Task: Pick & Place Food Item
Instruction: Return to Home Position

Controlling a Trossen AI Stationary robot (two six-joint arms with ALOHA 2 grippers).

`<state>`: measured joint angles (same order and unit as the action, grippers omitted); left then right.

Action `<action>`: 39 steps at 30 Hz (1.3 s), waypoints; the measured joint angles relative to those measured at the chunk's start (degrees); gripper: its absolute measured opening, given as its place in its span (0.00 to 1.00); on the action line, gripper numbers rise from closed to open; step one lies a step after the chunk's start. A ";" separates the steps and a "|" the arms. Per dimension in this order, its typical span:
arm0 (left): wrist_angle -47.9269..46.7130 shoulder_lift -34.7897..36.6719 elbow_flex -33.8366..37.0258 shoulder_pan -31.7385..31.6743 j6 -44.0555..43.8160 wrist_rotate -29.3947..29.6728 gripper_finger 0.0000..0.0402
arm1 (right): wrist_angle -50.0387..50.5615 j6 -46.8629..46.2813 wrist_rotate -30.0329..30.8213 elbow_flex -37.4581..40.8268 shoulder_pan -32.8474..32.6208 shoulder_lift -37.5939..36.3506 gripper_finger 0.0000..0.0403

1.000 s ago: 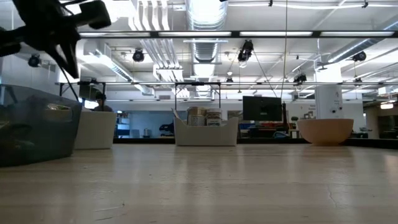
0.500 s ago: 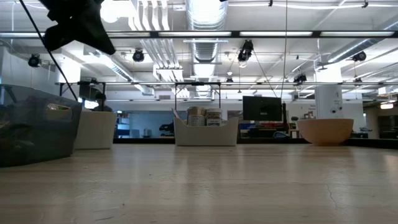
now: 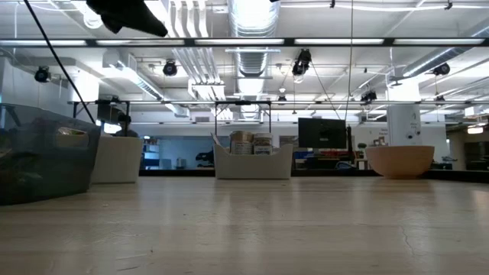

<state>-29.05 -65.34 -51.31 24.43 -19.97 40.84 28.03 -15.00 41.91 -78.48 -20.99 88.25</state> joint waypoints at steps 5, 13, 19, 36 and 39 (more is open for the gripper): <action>6.14 0.24 -0.55 -0.15 2.04 0.07 0.00 | 0.00 0.00 0.00 0.00 0.00 0.00 0.35; 8.21 9.01 -1.60 -0.13 4.83 -4.17 0.00 | 0.00 0.00 0.00 0.00 0.01 0.01 0.35; 7.84 17.21 0.14 -0.09 11.24 -10.67 0.00 | 0.01 0.00 0.00 0.00 0.01 0.01 0.35; 8.79 41.82 19.15 0.00 13.75 -16.15 0.00 | -7.55 0.93 0.29 9.58 -3.22 -15.13 0.35; 11.27 46.08 23.17 0.00 15.35 -19.11 0.00 | -13.17 2.68 0.33 16.45 -4.20 -22.13 0.35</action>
<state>-17.77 -19.26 -28.14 24.43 -4.62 21.74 14.86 -12.32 42.24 -62.03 -25.19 66.12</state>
